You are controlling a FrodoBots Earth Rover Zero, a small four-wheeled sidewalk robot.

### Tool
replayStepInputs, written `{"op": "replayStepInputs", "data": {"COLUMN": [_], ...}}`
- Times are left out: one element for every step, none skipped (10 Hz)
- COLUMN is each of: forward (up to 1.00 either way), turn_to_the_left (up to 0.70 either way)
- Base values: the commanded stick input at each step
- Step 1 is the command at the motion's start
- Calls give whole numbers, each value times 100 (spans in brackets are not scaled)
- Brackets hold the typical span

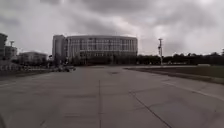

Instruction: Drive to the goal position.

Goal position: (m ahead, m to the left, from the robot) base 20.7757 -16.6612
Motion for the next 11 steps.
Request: {"op": "replayStepInputs", "data": {"forward": [70,70,70,70,70,70,70,70,70,70,70], "turn_to_the_left": [0,0,0,0,0,0,0,0,0,0,0]}}
